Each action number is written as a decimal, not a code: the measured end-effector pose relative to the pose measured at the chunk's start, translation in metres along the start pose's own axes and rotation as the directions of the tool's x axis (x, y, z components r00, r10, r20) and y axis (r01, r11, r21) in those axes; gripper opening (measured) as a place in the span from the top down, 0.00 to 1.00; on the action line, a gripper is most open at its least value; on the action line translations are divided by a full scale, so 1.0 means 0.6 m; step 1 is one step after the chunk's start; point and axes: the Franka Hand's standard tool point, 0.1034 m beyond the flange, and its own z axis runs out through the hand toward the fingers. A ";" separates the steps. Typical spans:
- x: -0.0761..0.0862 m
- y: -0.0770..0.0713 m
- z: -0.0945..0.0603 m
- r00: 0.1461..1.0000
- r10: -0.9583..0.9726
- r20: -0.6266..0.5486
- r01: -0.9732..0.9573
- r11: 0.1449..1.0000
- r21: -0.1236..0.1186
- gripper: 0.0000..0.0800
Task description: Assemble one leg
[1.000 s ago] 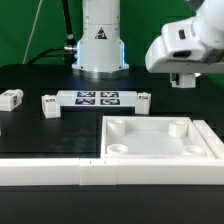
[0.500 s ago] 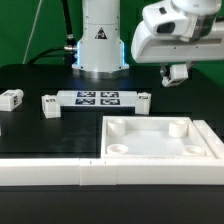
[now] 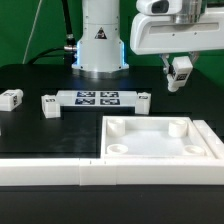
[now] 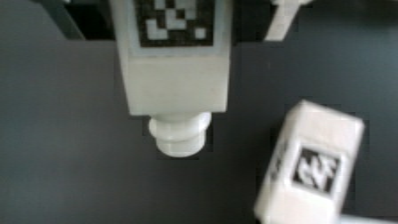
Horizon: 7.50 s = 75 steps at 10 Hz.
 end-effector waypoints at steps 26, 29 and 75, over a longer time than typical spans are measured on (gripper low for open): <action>0.317 0.090 -0.011 0.948 -0.211 -0.238 0.212 0.977 -0.021 0.64; 0.322 0.095 -0.003 0.946 -0.221 -0.237 0.222 0.975 -0.023 0.64; 0.371 0.119 0.022 0.971 -0.195 0.142 0.185 0.980 0.081 0.24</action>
Offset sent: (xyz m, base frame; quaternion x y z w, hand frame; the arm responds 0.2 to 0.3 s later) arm 0.0416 -0.0066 0.0252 -0.0219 -0.0355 -0.0114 0.9991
